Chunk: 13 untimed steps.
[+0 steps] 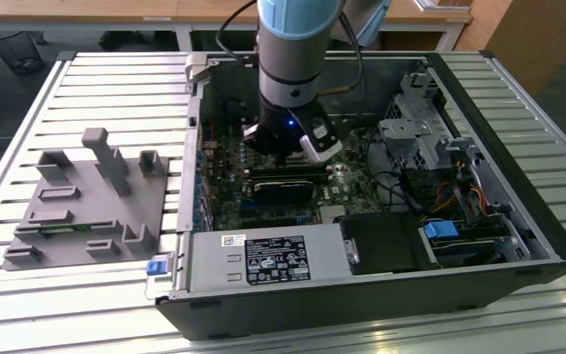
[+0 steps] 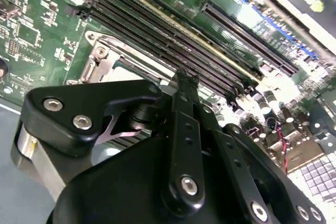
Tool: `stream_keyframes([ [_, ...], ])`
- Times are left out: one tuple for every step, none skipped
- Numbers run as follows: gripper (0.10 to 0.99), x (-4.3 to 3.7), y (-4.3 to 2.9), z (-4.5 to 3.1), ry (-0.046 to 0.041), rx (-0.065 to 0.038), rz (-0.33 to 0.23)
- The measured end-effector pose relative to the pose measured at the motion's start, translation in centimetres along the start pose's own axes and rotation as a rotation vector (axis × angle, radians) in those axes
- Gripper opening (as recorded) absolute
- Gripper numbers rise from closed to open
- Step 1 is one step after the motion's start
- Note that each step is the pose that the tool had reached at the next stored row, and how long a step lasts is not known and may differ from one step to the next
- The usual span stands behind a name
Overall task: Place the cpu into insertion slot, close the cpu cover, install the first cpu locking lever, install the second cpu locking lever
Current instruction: 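Install the second cpu locking lever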
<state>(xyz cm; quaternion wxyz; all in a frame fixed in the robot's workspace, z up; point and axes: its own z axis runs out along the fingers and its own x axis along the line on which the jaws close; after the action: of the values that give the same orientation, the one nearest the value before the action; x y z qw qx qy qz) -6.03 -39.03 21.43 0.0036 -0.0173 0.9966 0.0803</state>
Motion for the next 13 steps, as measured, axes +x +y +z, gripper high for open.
stream_keyframes([
  [0.106, 0.13, -0.13, -0.01, -0.0002, -0.004, 0.000],
  [0.106, 0.27, -0.25, -0.02, -0.0003, -0.009, 0.000],
  [0.106, 0.40, -0.34, -0.02, -0.0005, -0.014, 0.000],
  [0.106, 0.50, -0.40, 0.00, -0.0006, -0.019, 0.000],
  [0.106, 0.59, -0.43, 0.03, -0.0007, -0.024, 0.000],
  [0.106, 0.68, -0.44, 0.10, -0.0010, -0.029, 0.000],
  [0.106, 0.74, -0.45, 0.18, -0.0011, -0.034, 0.000],
  [0.106, 0.77, -0.47, 0.27, -0.0013, -0.039, 0.000],
  [0.106, 0.80, -0.48, 0.39, -0.0015, -0.043, 0.000],
  [0.106, 0.83, -0.50, 0.49, -0.0017, -0.047, 0.000],
  [0.106, 0.87, -0.51, 0.59, -0.0017, -0.051, 0.000],
  [0.106, 0.91, -0.53, 0.71, -0.0019, -0.053, 0.000],
  [0.106, 0.97, -0.55, 0.83, -0.0019, -0.055, 0.000],
])
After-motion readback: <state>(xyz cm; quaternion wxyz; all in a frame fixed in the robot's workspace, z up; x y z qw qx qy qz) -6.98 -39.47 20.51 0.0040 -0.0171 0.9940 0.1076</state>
